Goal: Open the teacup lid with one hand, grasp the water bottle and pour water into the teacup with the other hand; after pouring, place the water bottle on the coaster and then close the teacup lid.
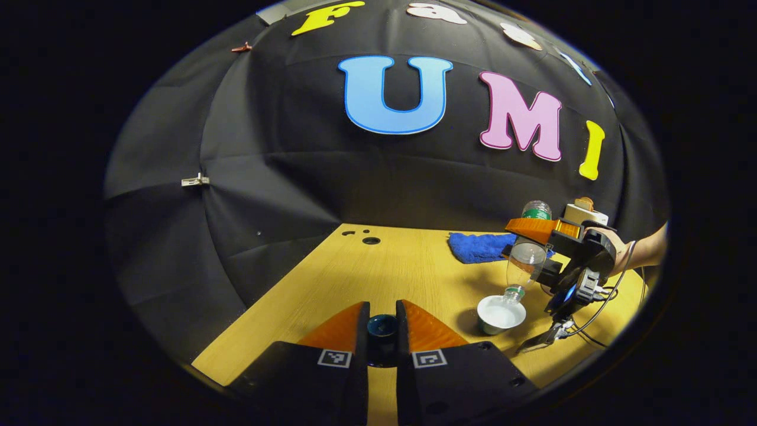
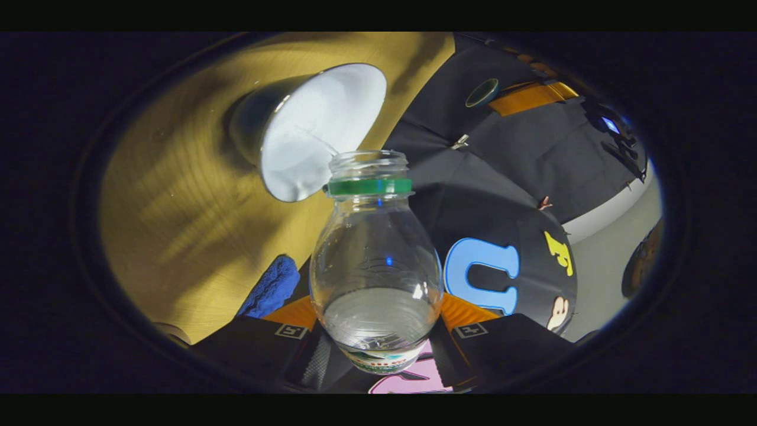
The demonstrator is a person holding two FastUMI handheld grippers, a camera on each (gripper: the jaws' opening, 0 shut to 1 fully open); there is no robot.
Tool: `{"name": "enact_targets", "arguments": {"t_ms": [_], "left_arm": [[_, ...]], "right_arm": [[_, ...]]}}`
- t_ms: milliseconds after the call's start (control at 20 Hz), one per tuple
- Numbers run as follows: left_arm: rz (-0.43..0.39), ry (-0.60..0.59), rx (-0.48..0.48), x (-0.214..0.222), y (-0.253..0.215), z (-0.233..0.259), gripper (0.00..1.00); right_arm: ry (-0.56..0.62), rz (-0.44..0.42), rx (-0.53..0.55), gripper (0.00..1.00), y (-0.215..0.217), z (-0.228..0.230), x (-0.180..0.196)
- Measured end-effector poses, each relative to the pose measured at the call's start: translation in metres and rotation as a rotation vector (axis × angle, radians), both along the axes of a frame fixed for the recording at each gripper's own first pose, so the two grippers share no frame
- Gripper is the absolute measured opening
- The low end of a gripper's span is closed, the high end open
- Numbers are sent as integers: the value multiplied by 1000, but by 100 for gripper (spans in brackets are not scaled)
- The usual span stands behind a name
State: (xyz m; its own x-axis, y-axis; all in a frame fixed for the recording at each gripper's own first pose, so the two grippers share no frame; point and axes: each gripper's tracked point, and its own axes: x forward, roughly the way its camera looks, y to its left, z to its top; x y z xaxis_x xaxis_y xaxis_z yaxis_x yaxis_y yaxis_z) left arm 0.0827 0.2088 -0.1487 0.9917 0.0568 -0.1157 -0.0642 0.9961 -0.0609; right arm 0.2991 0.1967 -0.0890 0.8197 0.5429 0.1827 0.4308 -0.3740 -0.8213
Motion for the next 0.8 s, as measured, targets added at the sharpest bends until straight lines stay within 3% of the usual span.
{"name": "enact_targets", "arguments": {"t_ms": [350, 400, 550, 600, 750, 800], "left_arm": [[6, -3, 6, 2, -2, 3, 23], [7, -1, 5, 2, -3, 2, 19], [8, 1, 9, 1, -3, 2, 23], [10, 2, 11, 1, -2, 1, 19], [27, -2, 2, 1, 0, 6, 23], [31, -6, -3, 2, -2, 8, 19]], "right_arm": [[-4, 9, -2, 74, 3, -1, -2], [-2, 8, -2, 74, 4, -2, -1], [-2, 2, 3, 74, 1, -1, 0], [-2, -1, 8, 74, 0, -1, 0], [13, -11, 36, 74, -4, 0, -3], [50, -30, 113, 75, -9, 9, -3]]}}
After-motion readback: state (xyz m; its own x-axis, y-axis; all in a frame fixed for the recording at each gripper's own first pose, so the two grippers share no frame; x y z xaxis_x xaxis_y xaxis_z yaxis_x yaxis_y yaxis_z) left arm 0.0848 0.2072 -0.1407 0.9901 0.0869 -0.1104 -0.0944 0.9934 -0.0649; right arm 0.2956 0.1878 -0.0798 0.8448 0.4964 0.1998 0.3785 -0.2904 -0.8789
